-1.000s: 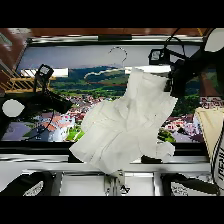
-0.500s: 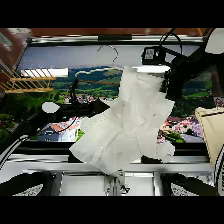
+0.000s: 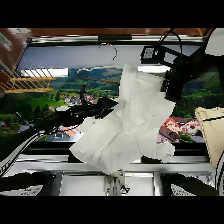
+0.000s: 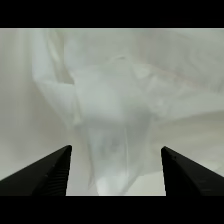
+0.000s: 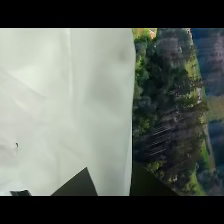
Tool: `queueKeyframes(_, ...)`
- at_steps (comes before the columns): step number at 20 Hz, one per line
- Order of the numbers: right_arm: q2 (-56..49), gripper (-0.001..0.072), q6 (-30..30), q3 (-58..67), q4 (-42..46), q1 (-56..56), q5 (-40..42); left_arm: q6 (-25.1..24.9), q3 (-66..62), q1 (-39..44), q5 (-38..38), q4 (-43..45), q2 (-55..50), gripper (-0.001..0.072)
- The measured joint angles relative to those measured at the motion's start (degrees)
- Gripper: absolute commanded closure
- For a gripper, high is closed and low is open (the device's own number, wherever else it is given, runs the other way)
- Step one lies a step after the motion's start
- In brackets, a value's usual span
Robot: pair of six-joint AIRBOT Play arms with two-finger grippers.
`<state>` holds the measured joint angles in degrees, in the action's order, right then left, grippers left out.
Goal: Fold the shirts.
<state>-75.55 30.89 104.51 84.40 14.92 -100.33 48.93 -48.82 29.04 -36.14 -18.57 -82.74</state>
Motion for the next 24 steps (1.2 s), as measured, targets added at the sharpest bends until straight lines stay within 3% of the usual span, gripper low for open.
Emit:
queueKeyframes(1, 0.0, 0.0647, 0.5, 0.0, 0.1, 0.0, 0.0, -1.4, -0.3, 0.6, -0.1, -3.1, -0.9, 0.011)
queueKeyframes(4, 0.0, 0.0647, 1.9, 0.0, 0.1, 0.0, -0.1, -4.9, -2.1, 2.4, -0.3, -10.9, -3.8, 0.0647)
queueKeyframes(8, 0.0, 0.0647, 3.5, 0.0, 0.4, 0.0, -1.0, -11.1, -4.0, 1.2, -0.3, -17.1, -5.7, 0.0662)
queueKeyframes(13, 0.0, 0.0648, 5.3, 0.0, 1.7, 0.0, -0.7, -14.9, -4.4, -5.0, -1.2, -19.2, -4.3, 0.0662)
queueKeyframes(24, 1.4, 0.0649, 7.0, 0.1, -0.9, 0.0, 6.3, -16.7, -4.7, -21.3, -3.6, -16.8, 4.3, 0.0662)
